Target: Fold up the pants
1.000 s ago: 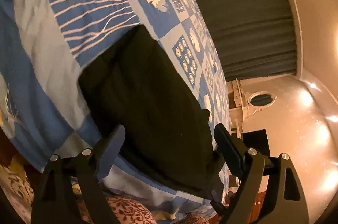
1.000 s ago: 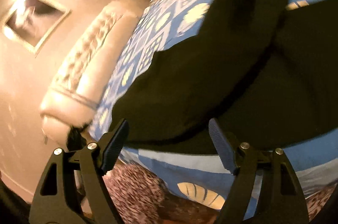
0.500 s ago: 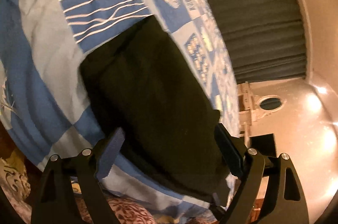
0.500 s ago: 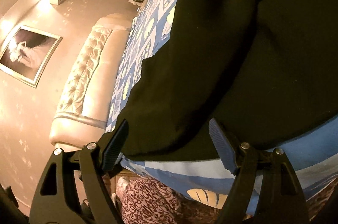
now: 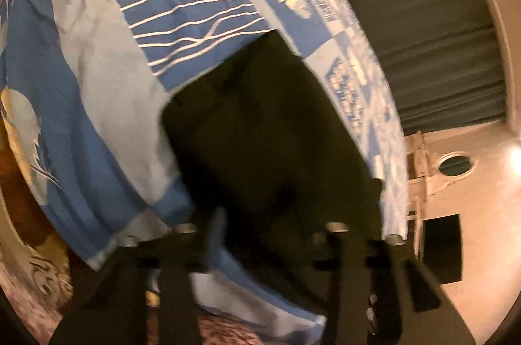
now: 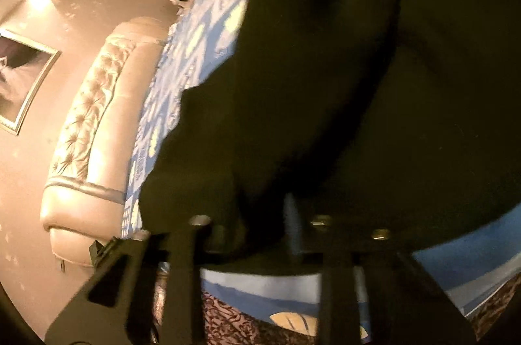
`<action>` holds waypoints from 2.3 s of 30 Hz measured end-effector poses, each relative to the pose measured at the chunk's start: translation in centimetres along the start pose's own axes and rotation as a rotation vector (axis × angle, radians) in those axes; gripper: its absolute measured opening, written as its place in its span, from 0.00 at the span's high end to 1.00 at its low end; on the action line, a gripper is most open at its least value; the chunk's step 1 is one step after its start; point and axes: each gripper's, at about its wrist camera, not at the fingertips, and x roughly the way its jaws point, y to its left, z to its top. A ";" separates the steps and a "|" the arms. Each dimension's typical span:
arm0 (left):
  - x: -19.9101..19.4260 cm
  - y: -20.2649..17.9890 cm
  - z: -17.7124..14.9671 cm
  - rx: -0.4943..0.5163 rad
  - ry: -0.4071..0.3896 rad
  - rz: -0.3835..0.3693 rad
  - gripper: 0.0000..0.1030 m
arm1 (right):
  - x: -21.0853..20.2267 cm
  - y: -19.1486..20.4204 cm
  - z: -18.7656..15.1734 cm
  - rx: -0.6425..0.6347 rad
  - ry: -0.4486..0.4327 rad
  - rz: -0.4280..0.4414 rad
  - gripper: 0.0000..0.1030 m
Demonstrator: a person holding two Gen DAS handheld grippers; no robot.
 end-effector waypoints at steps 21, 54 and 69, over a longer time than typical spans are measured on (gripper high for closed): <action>-2.4 2.3 1.1 0.014 -0.051 -0.045 0.83 | -2.4 -2.6 -2.9 0.109 0.024 0.150 0.55; 1.3 -9.4 -5.1 0.242 0.014 -0.028 0.16 | -11.6 -20.6 22.2 0.484 -0.547 0.004 0.59; 2.0 -11.5 -6.5 0.294 0.024 -0.023 0.16 | -14.8 -17.2 21.5 0.340 -0.514 0.067 0.95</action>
